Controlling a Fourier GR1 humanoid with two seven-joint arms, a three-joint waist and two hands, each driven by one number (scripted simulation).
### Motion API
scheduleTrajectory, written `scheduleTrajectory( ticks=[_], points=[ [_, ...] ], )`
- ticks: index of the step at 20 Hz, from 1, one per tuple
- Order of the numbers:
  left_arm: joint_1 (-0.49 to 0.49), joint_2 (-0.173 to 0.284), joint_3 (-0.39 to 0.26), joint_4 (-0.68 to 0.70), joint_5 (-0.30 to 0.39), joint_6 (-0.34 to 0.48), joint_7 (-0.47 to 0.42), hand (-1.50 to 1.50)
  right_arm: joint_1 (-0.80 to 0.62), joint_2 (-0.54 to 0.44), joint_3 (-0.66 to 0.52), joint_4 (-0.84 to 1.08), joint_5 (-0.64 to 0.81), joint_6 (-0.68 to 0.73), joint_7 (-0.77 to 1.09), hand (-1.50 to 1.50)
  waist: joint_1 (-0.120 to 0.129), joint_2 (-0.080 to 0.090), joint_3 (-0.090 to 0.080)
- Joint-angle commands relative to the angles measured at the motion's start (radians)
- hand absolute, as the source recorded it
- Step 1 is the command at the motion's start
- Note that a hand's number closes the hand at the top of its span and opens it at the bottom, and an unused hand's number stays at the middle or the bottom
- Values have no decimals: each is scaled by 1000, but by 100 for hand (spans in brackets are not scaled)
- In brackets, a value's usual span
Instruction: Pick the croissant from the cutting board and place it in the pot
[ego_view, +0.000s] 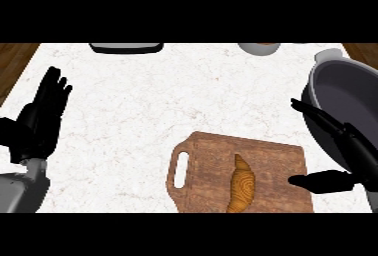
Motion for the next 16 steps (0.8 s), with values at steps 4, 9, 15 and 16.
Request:
scheduleTrajectory(
  ticks=[4,9,15,16],
  points=[
    [-48,-34,-22,32,-30,6,-11,0,-106,-97,183,-131,80,242,384,-150,13,6,-2],
    [11,-10,-12,-13,-25,-17,8,0,-192,-57,301,-214,105,383,662,-150,24,1,-1],
    [-32,-61,-22,2,-64,3,25,0,-314,168,380,-110,111,488,875,-150,19,5,1],
    [-20,-31,16,-23,-46,-30,36,0,-237,150,374,-212,115,492,919,-150,10,2,2]
  ],
)
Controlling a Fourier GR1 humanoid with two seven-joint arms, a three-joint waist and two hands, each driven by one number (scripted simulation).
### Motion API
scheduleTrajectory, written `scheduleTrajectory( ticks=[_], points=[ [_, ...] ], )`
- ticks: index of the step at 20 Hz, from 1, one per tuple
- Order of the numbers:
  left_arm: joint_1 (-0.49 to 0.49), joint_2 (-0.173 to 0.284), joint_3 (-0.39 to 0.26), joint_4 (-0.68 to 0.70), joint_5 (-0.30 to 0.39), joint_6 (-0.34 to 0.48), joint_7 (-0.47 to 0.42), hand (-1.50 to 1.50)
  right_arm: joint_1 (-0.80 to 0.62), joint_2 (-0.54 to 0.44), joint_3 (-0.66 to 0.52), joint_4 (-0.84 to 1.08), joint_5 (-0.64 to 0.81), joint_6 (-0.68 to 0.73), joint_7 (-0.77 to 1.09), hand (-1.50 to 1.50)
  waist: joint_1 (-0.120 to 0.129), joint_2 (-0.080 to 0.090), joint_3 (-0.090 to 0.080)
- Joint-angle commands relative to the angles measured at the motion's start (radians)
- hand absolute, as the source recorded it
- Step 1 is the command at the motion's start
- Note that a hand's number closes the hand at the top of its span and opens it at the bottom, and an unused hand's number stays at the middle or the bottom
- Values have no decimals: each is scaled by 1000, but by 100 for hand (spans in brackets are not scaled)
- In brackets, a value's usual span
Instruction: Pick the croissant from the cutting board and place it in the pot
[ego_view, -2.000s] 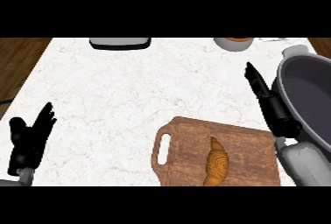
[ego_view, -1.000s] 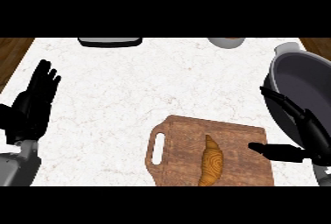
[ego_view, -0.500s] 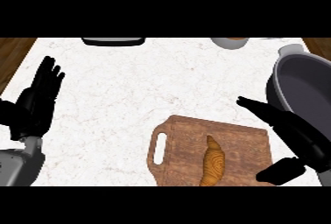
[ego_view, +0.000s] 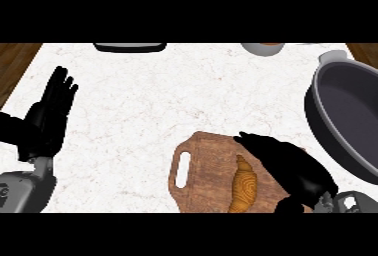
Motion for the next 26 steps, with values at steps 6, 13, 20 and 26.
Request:
scheduleTrajectory(
  ticks=[6,13,20,26],
  points=[
    [-19,-23,59,-32,-33,-31,76,0,-17,249,15,105,119,78,97,-150,-6,0,2],
    [33,-61,79,-36,-65,-59,30,0,96,191,19,131,267,99,53,-150,-9,0,2],
    [-23,-98,77,-64,-141,-44,125,0,111,317,19,169,379,116,32,-150,-9,0,2],
    [67,-128,99,-87,-164,-87,63,0,139,342,0,318,487,66,-97,-150,-6,0,2]
  ],
)
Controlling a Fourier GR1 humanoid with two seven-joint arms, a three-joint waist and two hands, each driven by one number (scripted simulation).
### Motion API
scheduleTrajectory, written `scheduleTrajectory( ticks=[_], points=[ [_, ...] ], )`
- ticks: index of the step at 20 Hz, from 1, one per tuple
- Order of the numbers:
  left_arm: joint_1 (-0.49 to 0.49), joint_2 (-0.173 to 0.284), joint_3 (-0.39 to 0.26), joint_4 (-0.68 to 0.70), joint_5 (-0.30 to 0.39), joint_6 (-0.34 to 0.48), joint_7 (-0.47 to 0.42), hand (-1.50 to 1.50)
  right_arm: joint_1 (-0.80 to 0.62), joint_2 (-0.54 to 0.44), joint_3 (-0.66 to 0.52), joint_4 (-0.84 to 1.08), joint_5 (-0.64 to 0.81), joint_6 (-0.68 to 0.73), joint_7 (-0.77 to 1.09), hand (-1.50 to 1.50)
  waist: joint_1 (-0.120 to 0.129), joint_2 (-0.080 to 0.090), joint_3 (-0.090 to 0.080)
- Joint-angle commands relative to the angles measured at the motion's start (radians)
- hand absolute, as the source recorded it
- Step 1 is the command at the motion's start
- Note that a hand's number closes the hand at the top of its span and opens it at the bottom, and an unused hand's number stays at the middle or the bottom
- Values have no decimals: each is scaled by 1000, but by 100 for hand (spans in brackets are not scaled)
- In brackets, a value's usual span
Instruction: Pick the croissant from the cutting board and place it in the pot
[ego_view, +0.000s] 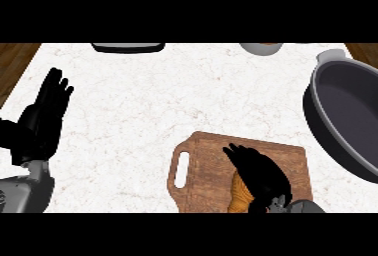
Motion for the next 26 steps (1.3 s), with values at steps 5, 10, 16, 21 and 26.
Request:
scheduleTrajectory(
  ticks=[5,10,16,21,26],
  points=[
    [79,-42,-3,-109,-64,-7,34,0,49,53,-36,59,108,1,-44,-150,1,-1,0],
    [-5,-30,62,13,-11,-71,4,0,13,-4,-23,108,129,40,-217,150,0,1,0],
    [10,-43,74,-46,-22,-77,60,0,-20,76,-31,256,224,-38,-312,150,3,0,0],
    [1,-60,76,-58,-52,-72,53,0,48,0,-77,159,237,-9,-378,150,-2,0,0],
    [-79,-48,119,55,-51,-79,42,0,187,39,14,16,301,-92,-354,150,-13,0,0]
  ],
)
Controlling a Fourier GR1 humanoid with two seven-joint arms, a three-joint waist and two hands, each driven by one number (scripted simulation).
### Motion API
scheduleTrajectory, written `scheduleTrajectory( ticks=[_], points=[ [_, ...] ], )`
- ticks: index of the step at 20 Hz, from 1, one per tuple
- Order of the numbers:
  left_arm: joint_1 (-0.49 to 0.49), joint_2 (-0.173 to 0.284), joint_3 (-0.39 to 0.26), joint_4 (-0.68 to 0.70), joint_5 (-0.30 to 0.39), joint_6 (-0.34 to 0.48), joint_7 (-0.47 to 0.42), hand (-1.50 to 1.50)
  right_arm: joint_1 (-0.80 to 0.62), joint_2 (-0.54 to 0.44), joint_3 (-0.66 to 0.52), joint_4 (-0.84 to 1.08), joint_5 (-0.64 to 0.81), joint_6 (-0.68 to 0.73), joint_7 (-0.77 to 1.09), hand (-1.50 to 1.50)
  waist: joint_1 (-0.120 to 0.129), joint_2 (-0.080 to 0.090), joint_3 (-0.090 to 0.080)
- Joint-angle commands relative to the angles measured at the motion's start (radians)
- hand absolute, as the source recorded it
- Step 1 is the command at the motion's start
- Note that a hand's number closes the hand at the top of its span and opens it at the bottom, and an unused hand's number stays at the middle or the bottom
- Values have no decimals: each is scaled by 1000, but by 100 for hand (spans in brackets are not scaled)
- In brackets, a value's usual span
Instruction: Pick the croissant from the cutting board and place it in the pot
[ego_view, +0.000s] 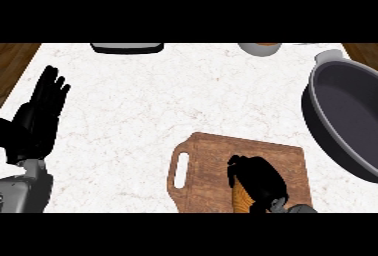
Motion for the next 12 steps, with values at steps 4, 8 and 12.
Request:
scheduleTrajectory(
  ticks=[4,8,12],
  points=[
    [61,-8,4,-4,-1,-23,-53,0,317,-85,147,-361,29,-131,-71,150,-20,-1,3],
    [22,-25,-15,-6,-32,9,-11,0,422,-98,178,-461,63,-229,-64,150,-14,3,4],
    [70,-7,12,-28,-2,-19,-27,0,473,-84,58,-649,21,-361,-62,150,-28,-1,4]
  ],
)
